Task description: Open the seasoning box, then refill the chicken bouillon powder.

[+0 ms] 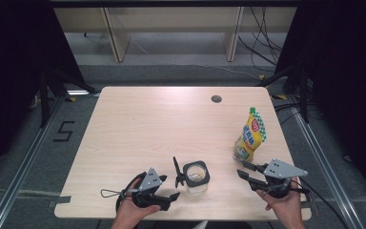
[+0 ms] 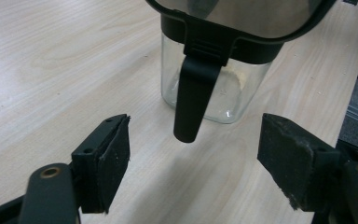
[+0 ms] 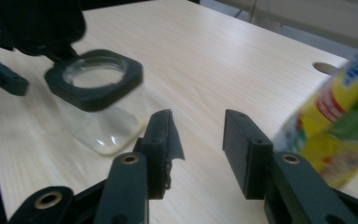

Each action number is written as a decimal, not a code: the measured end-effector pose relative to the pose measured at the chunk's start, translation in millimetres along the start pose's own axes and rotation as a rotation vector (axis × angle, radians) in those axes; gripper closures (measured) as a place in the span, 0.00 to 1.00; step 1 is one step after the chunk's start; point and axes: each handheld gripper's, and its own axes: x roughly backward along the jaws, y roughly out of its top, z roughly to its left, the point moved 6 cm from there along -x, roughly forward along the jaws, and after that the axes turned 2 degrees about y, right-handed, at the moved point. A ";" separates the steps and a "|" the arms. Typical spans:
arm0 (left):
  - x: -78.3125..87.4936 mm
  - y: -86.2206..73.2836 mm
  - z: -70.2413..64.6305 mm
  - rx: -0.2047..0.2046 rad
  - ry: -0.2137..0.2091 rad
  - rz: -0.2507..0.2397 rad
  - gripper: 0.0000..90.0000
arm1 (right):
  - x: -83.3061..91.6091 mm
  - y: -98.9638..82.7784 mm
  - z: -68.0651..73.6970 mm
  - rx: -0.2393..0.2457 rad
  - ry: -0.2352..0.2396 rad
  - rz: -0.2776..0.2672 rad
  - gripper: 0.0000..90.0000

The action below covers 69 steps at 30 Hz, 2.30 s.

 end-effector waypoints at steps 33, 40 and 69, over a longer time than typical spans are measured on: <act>5.7 -21.6 -3.8 -0.040 0.009 0.044 0.18 | 2.1 -20.2 -26.9 -0.192 -0.162 0.012 0.31; 5.8 -21.4 0.8 -0.056 0.013 0.039 0.18 | 2.4 -17.7 -29.4 -0.187 -0.187 -0.011 0.30; 3.7 -23.4 1.3 -0.010 0.027 0.031 0.19 | -32.6 5.2 -78.3 -0.054 -0.323 -0.004 0.45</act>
